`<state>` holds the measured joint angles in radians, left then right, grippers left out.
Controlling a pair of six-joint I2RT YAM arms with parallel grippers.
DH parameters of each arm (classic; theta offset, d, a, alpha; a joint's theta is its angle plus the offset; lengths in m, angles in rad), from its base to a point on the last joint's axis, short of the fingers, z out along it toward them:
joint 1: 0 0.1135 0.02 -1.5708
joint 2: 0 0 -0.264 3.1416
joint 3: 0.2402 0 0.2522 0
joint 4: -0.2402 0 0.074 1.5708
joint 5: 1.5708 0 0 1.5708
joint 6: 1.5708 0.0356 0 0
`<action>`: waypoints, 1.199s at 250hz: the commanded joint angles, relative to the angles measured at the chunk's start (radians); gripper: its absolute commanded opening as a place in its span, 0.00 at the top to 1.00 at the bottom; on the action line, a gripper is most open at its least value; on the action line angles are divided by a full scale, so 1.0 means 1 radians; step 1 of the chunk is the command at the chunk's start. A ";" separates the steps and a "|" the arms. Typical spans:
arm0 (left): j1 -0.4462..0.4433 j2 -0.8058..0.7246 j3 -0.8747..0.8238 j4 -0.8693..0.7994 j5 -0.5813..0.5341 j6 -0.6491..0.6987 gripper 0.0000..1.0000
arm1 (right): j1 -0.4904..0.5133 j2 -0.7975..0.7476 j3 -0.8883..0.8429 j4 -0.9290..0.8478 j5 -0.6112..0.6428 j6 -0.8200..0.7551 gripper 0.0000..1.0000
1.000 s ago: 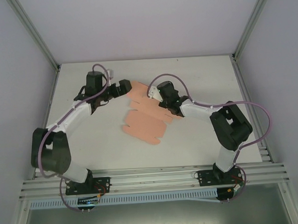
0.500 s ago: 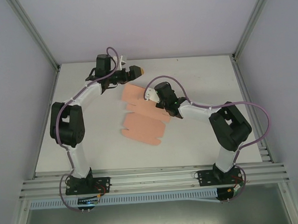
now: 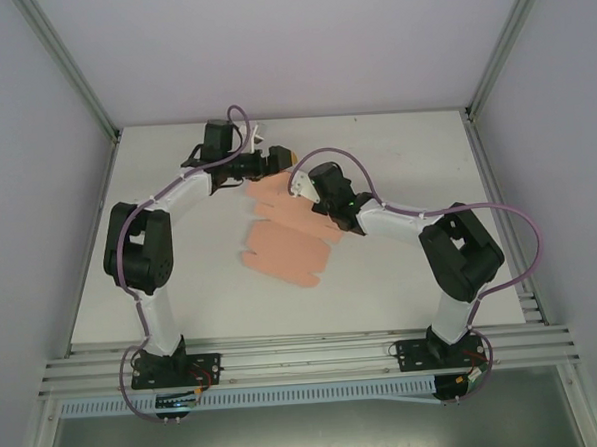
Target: Assemble paper box
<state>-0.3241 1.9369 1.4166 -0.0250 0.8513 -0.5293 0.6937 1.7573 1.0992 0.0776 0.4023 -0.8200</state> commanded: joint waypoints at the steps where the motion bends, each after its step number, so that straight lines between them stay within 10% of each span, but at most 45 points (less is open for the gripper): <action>1: -0.035 -0.066 -0.063 0.055 0.014 -0.045 0.02 | 0.010 0.007 0.059 0.024 0.031 0.082 1.00; 240: -0.076 0.138 -0.225 1.191 0.157 -0.866 0.02 | 0.067 0.008 -0.019 0.192 -0.088 0.240 1.00; 300: -0.084 0.115 -0.232 1.132 0.144 -0.819 0.02 | 0.063 -0.010 -0.030 0.198 -0.103 0.243 1.00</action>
<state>-0.3496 2.0708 1.1938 1.0779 0.9165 -1.3224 0.7254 1.7596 1.0698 0.1295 0.4187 -0.5686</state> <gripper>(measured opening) 0.983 0.046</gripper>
